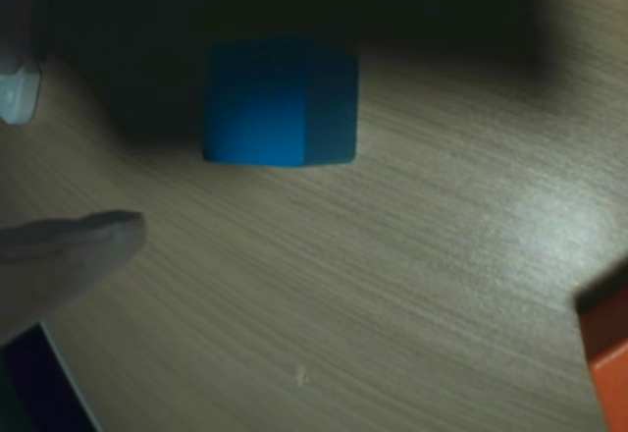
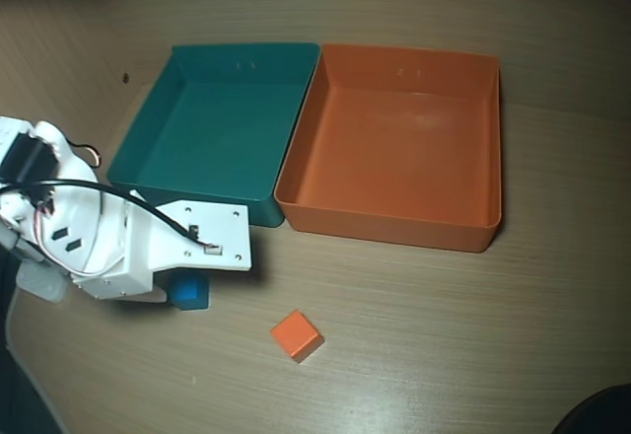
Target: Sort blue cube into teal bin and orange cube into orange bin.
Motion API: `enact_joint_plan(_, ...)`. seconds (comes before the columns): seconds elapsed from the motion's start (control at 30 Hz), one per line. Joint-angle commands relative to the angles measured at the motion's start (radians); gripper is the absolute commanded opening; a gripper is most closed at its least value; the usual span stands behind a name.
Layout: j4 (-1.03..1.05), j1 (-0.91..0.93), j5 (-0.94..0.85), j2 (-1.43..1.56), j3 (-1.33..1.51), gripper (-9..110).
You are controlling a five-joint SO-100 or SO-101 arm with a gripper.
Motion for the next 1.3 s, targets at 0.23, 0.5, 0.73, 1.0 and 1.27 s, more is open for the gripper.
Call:
enact_joint_plan(0.23, -0.005, 0.005, -0.009, -0.114, -0.061, 28)
enact_joint_plan(0.5, -0.121, 0.003, -0.009, -0.201, -0.054, 28)
enact_joint_plan(0.73, -0.187, 0.005, -0.008, -0.278, -0.041, 28)
enact_joint_plan(1.0, -0.187, 0.003, 0.009, -0.288, -0.038, 27)
enact_joint_plan(1.27, -0.187, 0.0, 0.011, -0.272, 0.008, -2)
